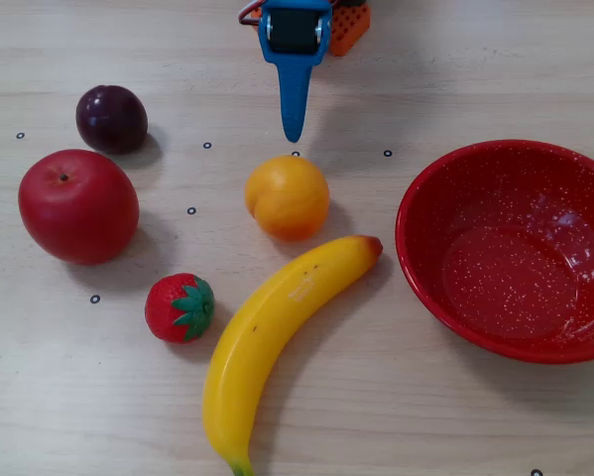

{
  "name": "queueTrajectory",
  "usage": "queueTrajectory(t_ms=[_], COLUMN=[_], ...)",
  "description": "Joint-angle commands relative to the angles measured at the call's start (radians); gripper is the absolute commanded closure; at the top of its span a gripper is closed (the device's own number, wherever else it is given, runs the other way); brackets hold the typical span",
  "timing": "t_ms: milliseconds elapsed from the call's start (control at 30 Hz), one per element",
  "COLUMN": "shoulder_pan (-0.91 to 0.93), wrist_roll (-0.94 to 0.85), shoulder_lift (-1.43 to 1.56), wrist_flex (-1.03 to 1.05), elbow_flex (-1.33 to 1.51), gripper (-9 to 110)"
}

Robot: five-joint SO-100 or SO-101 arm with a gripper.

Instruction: Put the plum in the red bowl.

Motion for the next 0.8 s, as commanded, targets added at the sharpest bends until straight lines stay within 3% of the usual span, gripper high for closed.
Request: queueTrajectory(t_ms=[0, 400, 600, 767], shoulder_pan=[0.0, -0.221, -0.359, -0.5], wrist_roll=[0.057, 0.183, 0.276, 0.52], shoulder_lift=[-0.098, -0.583, -0.871, -1.104], wrist_flex=[-0.041, 0.008, 0.276, 0.492], elbow_flex=[-0.215, -0.706, -1.031, -1.253], gripper=[101, 101, 101, 100])
